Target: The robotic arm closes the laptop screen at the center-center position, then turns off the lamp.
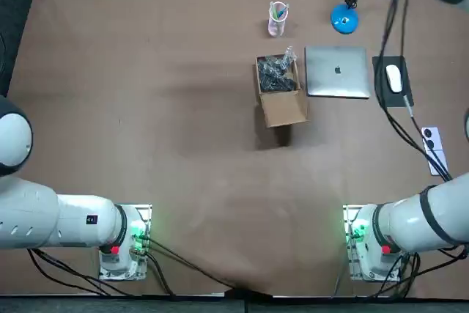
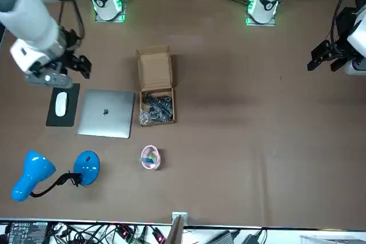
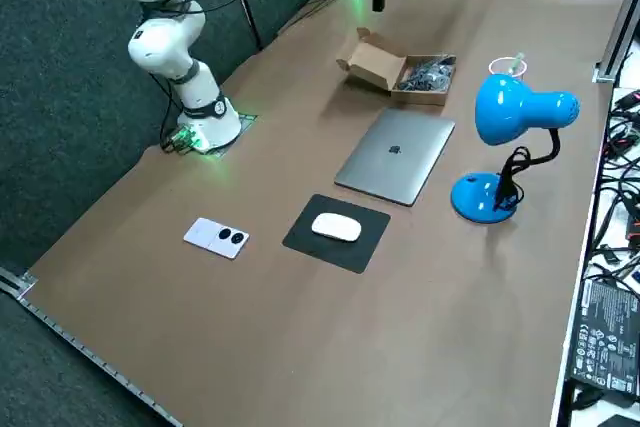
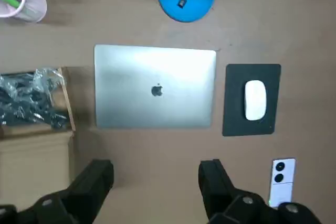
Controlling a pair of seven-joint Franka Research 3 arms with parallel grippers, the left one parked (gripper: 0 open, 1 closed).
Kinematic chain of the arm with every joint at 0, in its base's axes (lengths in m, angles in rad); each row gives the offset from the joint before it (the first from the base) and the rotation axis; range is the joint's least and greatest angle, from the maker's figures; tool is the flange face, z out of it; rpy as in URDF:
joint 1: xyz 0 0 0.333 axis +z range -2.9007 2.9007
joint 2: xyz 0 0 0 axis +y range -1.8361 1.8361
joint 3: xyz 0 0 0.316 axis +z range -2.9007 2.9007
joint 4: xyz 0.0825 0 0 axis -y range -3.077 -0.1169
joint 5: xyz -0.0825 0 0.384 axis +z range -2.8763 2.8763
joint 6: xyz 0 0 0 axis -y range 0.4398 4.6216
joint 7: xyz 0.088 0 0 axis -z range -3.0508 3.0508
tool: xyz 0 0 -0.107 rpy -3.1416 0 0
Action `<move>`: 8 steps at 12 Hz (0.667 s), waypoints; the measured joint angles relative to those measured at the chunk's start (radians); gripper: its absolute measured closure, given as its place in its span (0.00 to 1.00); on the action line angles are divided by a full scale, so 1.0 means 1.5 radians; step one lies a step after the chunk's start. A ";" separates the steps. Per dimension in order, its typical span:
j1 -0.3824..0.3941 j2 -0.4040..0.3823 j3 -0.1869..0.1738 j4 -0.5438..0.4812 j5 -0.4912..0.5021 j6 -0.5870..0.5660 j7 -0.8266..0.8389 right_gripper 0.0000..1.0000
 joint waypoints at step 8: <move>-0.134 -0.051 -0.006 -0.007 0.045 -0.018 -0.141 0.00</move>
